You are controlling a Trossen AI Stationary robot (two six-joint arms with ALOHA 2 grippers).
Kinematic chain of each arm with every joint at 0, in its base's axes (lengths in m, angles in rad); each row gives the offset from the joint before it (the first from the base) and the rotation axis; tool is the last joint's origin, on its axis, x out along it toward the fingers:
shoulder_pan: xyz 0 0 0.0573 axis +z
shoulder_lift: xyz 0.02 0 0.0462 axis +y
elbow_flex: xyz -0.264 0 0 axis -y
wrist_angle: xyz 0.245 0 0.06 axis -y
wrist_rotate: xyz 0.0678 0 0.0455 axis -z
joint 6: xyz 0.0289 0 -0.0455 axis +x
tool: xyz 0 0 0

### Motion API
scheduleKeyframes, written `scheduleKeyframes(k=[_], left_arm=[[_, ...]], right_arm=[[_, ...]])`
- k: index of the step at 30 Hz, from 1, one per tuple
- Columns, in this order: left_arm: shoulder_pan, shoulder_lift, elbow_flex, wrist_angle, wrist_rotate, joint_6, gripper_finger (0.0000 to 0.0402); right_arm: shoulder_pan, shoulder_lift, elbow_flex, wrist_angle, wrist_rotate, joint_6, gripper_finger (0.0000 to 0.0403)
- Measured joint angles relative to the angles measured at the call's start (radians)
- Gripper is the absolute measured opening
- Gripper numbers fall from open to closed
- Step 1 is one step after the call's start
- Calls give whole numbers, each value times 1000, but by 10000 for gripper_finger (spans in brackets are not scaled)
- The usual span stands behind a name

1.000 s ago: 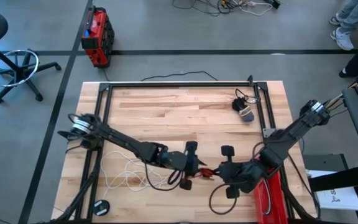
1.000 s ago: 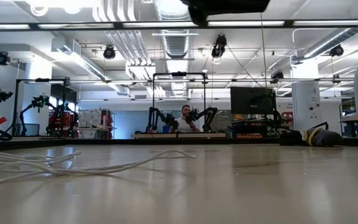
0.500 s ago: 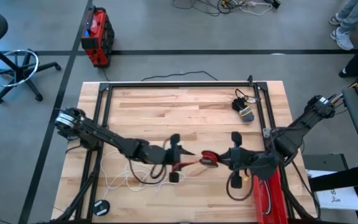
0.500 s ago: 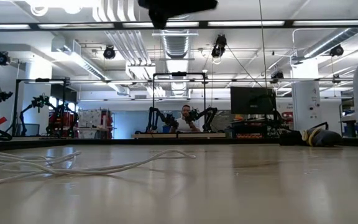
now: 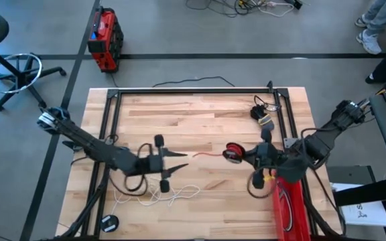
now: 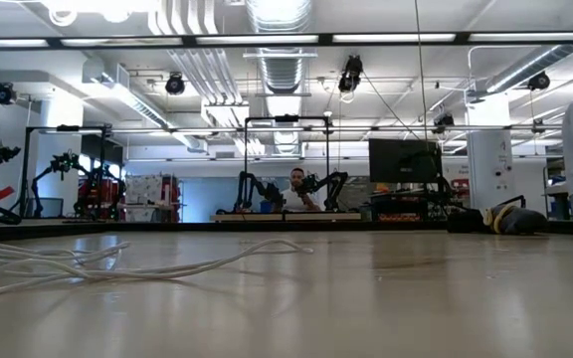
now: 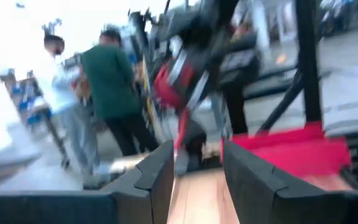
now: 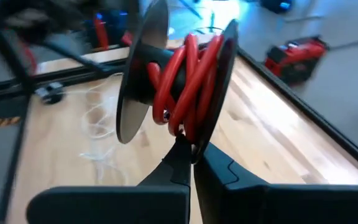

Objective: Coil cords
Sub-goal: Uncoil the red wire from the spool

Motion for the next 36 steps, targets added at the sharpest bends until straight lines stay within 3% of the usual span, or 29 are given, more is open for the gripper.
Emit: scheduleKeyframes(k=[7,13,19,30,36], left_arm=[[-10,107,63,97,-11,103,147],[20,247,176,68,-288,152,161],[54,356,257,13,-383,197,168],[135,410,362,-308,-372,-64,128],[152,411,364,-358,-241,-127,52]], right_arm=[[-81,41,-3,-5,12,36,0],[-119,79,-4,9,-19,22,0],[-130,103,-4,60,-22,0,0],[-130,104,-4,62,-38,1,0],[-130,104,-4,66,-40,1,0]])
